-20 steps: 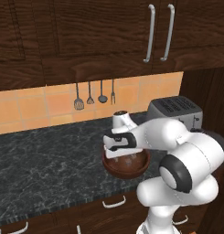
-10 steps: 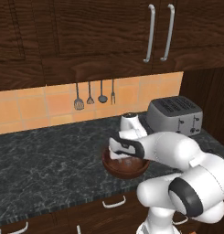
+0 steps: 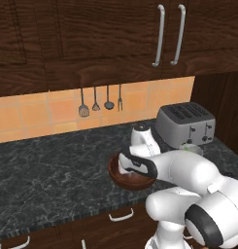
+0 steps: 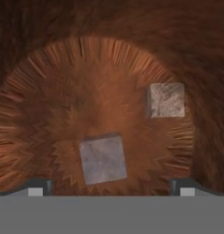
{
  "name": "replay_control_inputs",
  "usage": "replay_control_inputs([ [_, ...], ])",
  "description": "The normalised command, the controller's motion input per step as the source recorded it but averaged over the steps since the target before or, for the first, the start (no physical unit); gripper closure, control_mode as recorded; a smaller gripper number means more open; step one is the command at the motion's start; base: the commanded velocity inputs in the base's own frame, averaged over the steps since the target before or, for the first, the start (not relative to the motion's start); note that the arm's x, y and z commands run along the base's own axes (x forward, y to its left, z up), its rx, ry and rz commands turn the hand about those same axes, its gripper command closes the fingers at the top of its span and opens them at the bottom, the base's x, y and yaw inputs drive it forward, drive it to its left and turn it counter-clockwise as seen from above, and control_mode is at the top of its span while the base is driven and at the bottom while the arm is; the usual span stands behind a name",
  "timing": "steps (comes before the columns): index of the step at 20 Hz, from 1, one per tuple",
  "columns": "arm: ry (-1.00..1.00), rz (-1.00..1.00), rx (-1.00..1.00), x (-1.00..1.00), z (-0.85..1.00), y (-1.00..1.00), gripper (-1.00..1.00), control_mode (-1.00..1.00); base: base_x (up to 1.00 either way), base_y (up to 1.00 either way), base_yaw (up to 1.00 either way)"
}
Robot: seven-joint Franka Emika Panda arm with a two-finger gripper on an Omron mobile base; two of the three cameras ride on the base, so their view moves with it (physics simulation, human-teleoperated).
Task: Grab a lemon wedge from the fridge and one ice cube from the ice bowl, and put them in the glass of lemonade.
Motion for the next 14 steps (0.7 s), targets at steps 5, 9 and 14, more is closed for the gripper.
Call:
replay_control_inputs([
  [5,0.08,0.04,-0.04,0.17,0.0,0.0,-1.0,-1.0,0.0,0.0,0.0],
  [9,-0.02,0.01,0.0,0.13,0.0,0.02,-1.0,-1.0,0.0,0.0,0.0],
  [14,-0.02,0.01,0.02,0.0,-0.04,0.0,-1.0,-1.0,0.0,0.0,0.0],
])
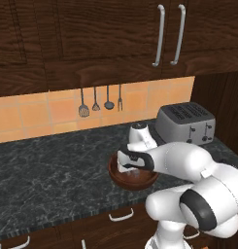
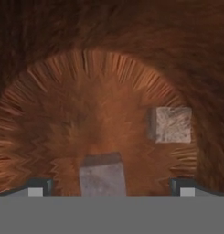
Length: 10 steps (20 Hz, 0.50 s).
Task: Grab a lemon wedge from the fridge and one ice cube from the ice bowl, and put them in the glass of lemonade.
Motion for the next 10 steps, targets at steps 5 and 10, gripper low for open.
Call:
replay_control_inputs([
  [5,0.0,0.01,0.01,0.0,-0.33,0.03,-1.0,-1.0,0.0,0.0,0.0],
  [10,-0.03,0.01,0.0,0.0,-0.08,0.11,-1.0,-1.0,0.0,0.0,0.0],
])
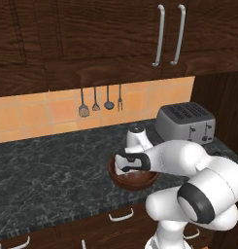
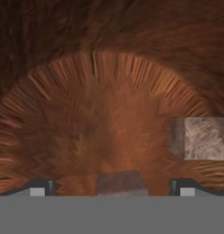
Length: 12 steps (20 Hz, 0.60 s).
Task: Grab a lemon wedge from the fridge and one ice cube from the ice bowl, and put them in the glass of lemonade.
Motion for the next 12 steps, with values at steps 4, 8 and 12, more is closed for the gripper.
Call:
replay_control_inputs([
  [4,-0.03,0.0,0.0,0.0,0.0,0.04,-1.0,-1.0,0.0,0.0,0.0],
  [8,0.0,0.0,0.0,0.0,0.0,-0.03,-1.0,-1.0,0.0,0.0,0.0],
  [12,0.0,0.0,0.0,0.01,-0.05,-0.13,-1.0,-1.0,0.0,0.0,0.0],
])
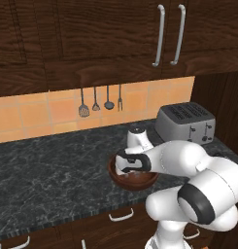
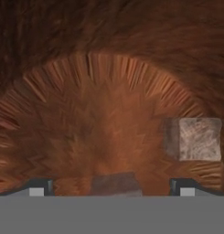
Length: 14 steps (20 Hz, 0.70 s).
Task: Grab a lemon wedge from the fridge and one ice cube from the ice bowl, and put them in the glass of lemonade.
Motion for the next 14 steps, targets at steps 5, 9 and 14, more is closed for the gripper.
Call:
replay_control_inputs([
  [5,0.0,0.0,0.0,0.0,-0.04,-0.05,-1.0,-1.0,0.0,0.0,0.0],
  [9,0.0,0.0,0.0,0.0,0.0,0.0,-1.0,-1.0,0.0,0.0,0.0],
  [14,0.0,0.0,0.0,-0.13,-0.02,0.0,-1.0,-1.0,0.0,0.0,0.0],
])
